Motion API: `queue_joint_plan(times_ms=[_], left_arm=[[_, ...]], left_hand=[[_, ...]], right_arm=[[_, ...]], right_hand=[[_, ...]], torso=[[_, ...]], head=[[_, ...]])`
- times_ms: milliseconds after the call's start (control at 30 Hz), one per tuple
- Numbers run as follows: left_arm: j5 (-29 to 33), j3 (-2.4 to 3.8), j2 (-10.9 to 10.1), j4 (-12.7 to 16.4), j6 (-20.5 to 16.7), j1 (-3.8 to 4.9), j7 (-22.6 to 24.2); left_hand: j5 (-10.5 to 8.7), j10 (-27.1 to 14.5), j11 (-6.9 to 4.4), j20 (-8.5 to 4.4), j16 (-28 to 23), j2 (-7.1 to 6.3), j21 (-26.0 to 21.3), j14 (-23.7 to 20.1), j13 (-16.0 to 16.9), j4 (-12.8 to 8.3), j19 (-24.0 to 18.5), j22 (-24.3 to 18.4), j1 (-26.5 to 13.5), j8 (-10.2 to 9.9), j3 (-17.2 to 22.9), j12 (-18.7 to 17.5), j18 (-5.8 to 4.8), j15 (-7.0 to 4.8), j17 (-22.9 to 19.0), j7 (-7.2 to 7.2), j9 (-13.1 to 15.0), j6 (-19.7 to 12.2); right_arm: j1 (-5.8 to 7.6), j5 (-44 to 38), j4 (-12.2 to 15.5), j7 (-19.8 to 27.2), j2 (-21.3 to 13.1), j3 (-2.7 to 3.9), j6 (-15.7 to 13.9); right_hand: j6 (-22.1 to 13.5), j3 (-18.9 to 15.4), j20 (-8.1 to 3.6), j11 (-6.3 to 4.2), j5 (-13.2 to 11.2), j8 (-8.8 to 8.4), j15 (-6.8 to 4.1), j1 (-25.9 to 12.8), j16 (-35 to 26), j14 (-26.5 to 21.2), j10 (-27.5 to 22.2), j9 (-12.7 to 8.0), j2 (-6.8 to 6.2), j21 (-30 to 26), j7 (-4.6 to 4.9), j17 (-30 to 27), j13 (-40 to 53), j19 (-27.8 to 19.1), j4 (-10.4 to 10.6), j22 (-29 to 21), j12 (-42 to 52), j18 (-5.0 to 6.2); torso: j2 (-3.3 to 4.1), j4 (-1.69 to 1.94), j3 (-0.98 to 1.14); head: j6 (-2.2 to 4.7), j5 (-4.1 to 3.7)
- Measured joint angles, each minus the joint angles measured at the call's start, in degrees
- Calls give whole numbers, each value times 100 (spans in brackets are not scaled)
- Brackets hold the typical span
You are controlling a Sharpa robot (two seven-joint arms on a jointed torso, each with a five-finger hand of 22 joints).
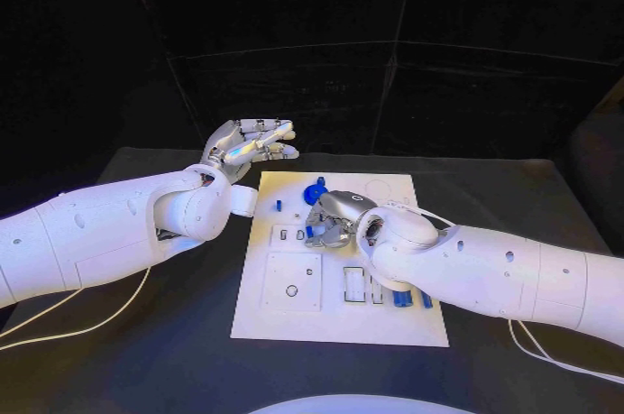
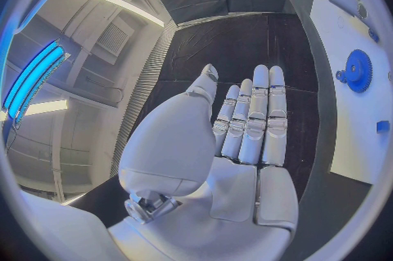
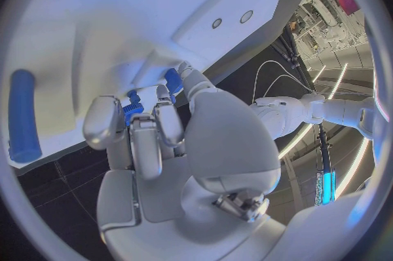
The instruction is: Assemble the parts on the task board
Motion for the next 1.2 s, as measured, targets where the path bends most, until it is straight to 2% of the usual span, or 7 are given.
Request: queue_joint_plan(times_ms=[233, 600, 633, 833, 1000, 1100, 1200], left_arm=[[-7, 0, -6, -14, 6, 0, -24], [-459, 0, -114, -59, 56, 0, -523], [-574, 0, -128, -61, 57, 0, -654], [-1474, 0, -183, -60, 124, 4, -1714], [-2516, 0, -169, -38, 546, 101, -2950], [-3135, 2, -94, -35, 861, 162, -3606], [-3777, 3, 34, -50, 1180, 203, -4250]], left_hand=[[0, 152, -37, -24, 23, 16, 5, 138, 10, -15, 147, 5, -16, 6, -14, 35, 0, -75, 69, -49, 9, 105], [0, 1299, -449, -510, 1026, 77, 722, 1593, 132, 178, 1274, 362, -266, 89, -239, 245, 0, -566, 922, -364, 22, 652], [0, 1492, -506, -575, 1335, 69, 846, 1641, 181, 224, 1401, 433, -343, 116, -284, 337, -1, -616, 1179, -413, 30, 701], [26, 2064, -731, -853, 5466, 68, 1818, 1675, 732, 533, 1801, 1089, -667, 334, -524, 1013, -1, -862, 4993, -636, 186, 922], [29, 2166, -866, -988, 7125, 225, 3621, 1669, 1528, 864, 1998, 3029, -1098, 629, -675, 1925, -137, -934, 6077, -767, 441, 1035], [44, 1933, -981, -1066, 7816, 367, 5397, 1677, 2994, 888, 2320, 5102, -1289, 995, -853, 3396, -456, -984, 6100, -814, 774, 986], [-1, 1736, -987, -1084, 7940, 383, 6242, 1678, 4039, 927, 2378, 6170, -1236, 1327, -992, 4416, -562, -984, 6100, -848, 1095, 824]], right_arm=[[-8, 7, 222, 199, -230, 0, -304], [251, 303, 982, 1410, -1249, 48, -401], [277, 373, 1053, 1510, -1353, 69, -385], [535, 968, 1339, 1967, -1976, 164, -281], [763, 1606, 1254, 2144, -2341, 247, -250], [822, 1911, 1069, 2193, -2396, 266, -250], [861, 2186, 899, 2230, -2421, 282, -255]], right_hand=[[-212, -264, 38, 41, 0, 0, 41, 12, -3, 0, -41, 0, -66, -29, 49, 0, 0, -38, 109, -37, -22, 0], [-430, -664, 88, 113, -38, 0, 82, 144, -87, 1, -112, 3, -56, -155, 121, -1, -37, -173, 273, -255, -66, -1], [-430, -684, 98, 113, -24, 0, 82, 181, -87, 1, -112, 10, -18, -155, 121, -1, -37, -183, 273, -278, -66, -1], [-247, -748, 68, 92, 384, 144, 82, 355, -136, 1, -133, 53, 155, -213, 29, -1, -15, -234, 246, -380, -66, 0], [-147, -797, 68, 60, 465, 230, 82, 391, -136, 1, -101, 69, 192, -213, 8, -1, -3, -234, 246, -383, -38, 0], [-125, -848, 48, 40, 599, 264, 82, 421, -160, 1, -122, 69, 221, -235, -14, -1, -4, -254, 248, -410, -38, 0], [-126, -856, 27, 40, 618, 267, 81, 444, -199, 1, -122, 69, 245, -267, -13, -1, -22, -275, 243, -473, -38, -1]], torso=[[1, 0, 7], [-14, 0, 7], [-17, 0, 8], [-69, -9, 35], [-138, -14, 56], [-179, -20, 64], [-214, -21, 76]], head=[[-7, 1], [22, 15], [26, 17], [17, 27], [-8, 35], [-15, 43], [-32, 54]])
